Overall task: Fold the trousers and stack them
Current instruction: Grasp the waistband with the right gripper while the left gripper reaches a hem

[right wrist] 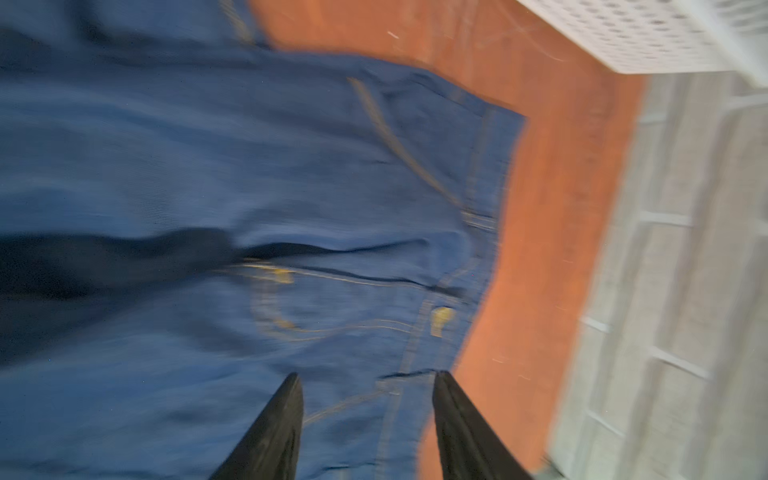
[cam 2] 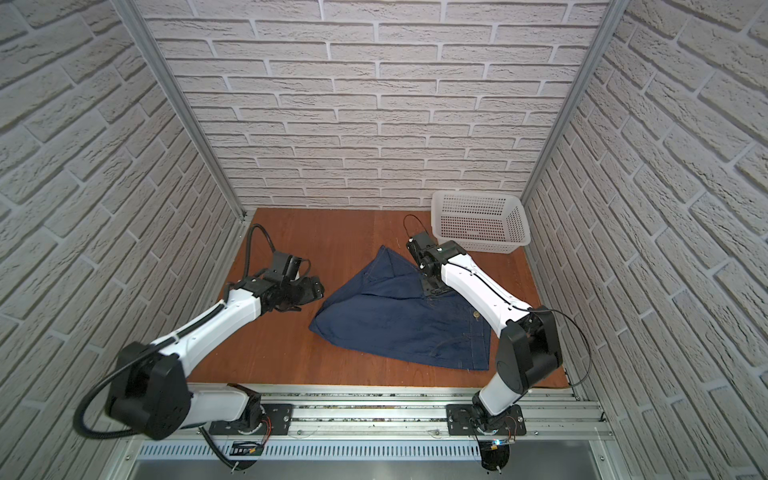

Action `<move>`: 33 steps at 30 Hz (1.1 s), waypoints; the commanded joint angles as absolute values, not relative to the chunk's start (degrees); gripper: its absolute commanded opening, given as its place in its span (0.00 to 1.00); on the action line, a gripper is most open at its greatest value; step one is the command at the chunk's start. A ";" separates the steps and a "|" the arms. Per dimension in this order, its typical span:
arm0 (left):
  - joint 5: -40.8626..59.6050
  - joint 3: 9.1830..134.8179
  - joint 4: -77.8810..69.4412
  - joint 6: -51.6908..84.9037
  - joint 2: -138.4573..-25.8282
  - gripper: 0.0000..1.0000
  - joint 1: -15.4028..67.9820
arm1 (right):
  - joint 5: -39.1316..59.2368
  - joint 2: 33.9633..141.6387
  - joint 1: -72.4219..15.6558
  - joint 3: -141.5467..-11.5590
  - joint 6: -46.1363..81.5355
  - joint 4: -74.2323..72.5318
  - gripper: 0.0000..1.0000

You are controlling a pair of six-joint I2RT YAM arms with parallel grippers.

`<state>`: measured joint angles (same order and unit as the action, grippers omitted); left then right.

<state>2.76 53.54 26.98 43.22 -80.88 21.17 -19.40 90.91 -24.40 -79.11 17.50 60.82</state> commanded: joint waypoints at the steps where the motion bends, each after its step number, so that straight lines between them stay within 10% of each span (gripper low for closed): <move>1: 10.77 59.81 20.13 39.23 -88.93 0.91 20.79 | -7.13 90.01 -24.71 -77.09 20.73 54.58 0.53; 11: 19.78 88.79 26.58 32.96 -113.41 0.91 23.36 | -6.72 93.81 -24.44 -73.19 21.62 49.85 0.52; 33: 1.03 146.61 53.34 28.92 -153.85 0.92 35.22 | 3.30 95.10 -18.92 -74.25 25.97 41.13 0.51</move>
<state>5.06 142.52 48.86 29.91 -151.39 33.95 1.19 94.52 -19.29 -72.16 24.93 43.42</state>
